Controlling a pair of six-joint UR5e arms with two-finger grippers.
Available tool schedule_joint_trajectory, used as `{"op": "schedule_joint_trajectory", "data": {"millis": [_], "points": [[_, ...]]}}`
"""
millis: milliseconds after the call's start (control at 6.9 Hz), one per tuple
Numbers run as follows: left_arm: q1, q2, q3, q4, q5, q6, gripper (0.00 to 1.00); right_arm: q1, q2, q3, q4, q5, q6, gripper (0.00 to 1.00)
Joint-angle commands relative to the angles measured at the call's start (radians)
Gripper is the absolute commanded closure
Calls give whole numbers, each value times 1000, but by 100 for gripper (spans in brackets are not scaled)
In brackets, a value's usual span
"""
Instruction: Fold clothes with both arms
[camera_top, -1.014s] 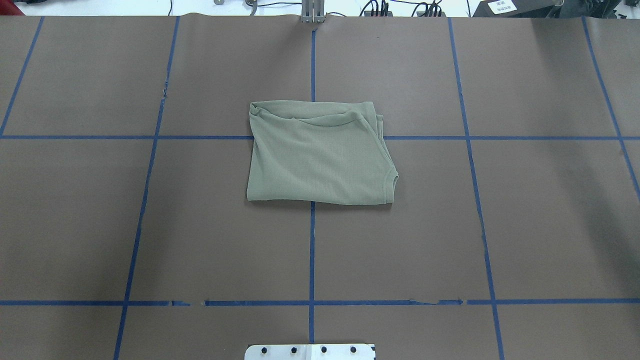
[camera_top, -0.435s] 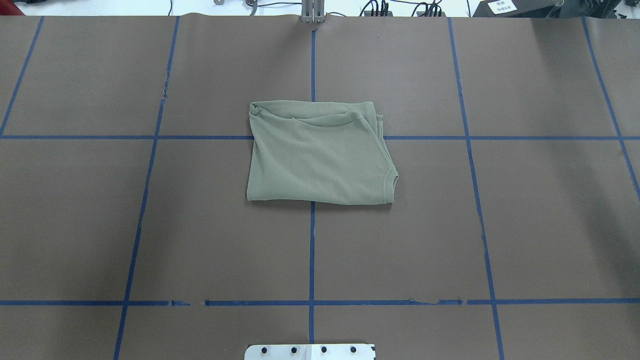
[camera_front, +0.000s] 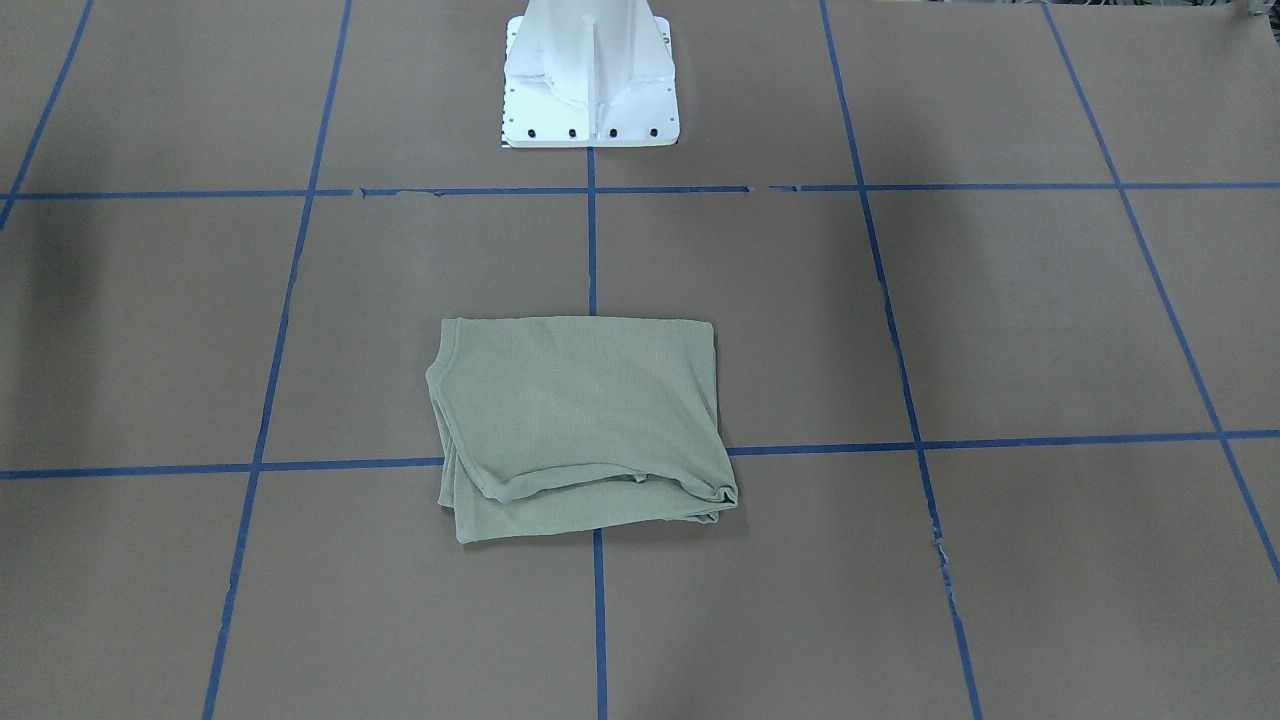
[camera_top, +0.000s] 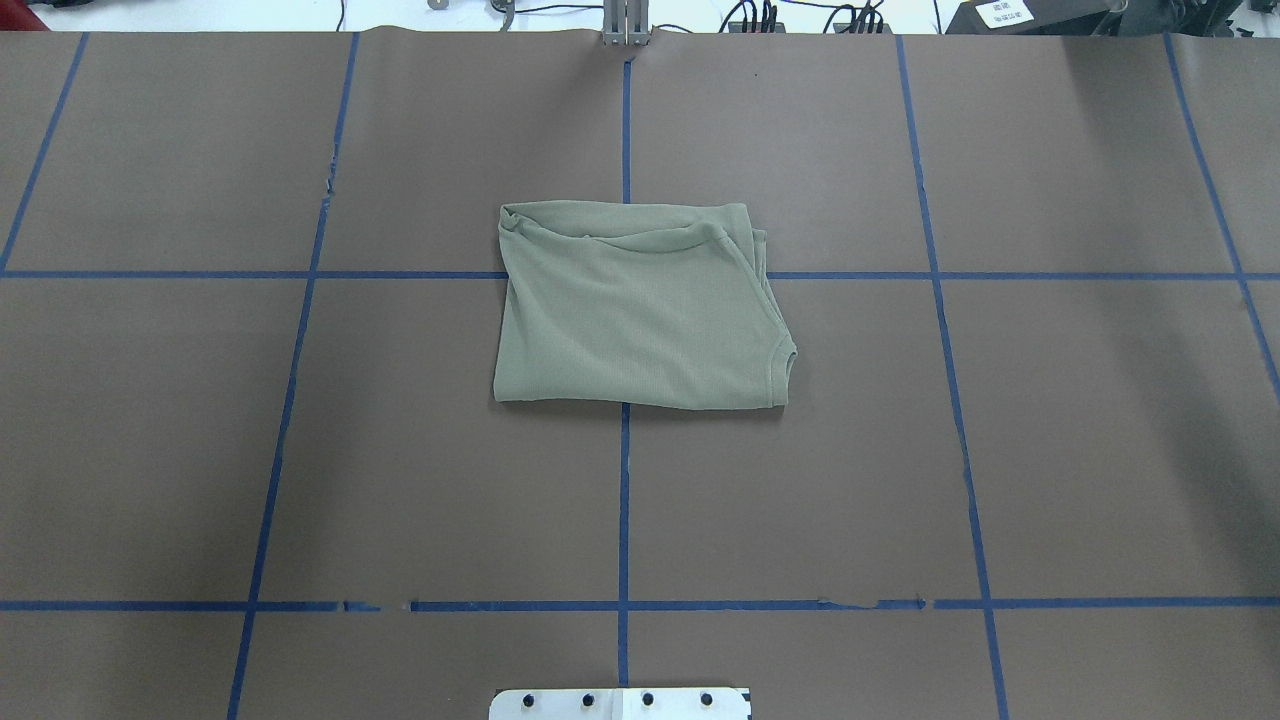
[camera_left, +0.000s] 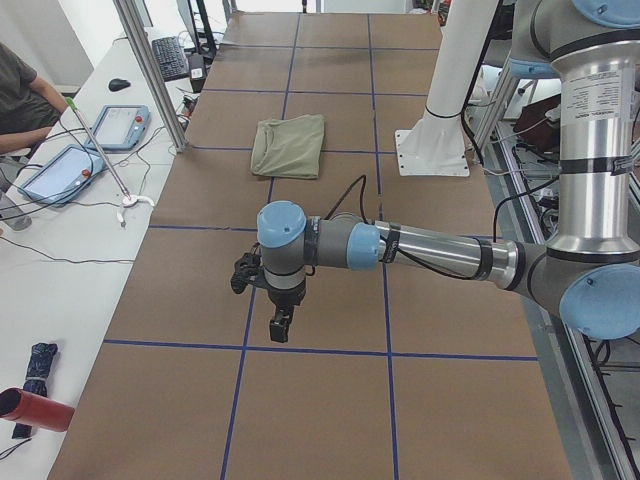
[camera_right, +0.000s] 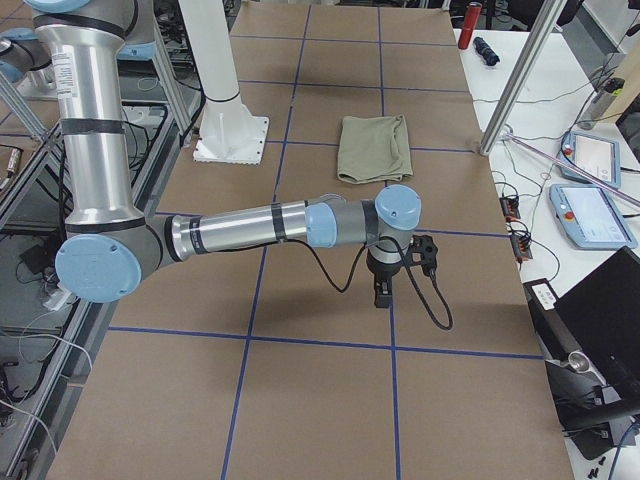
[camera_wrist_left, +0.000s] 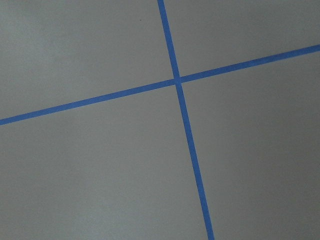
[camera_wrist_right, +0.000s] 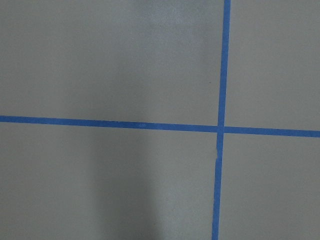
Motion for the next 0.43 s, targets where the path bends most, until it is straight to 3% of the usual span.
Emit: {"op": "schedule_joint_trajectory", "data": {"millis": [0, 290], "points": [[1, 1, 10, -1, 1, -2, 0, 0, 0, -6, 1, -9, 0, 0], [1, 1, 12, -1, 4, -1, 0, 0, -3, -3, 0, -4, -3, 0]]}}
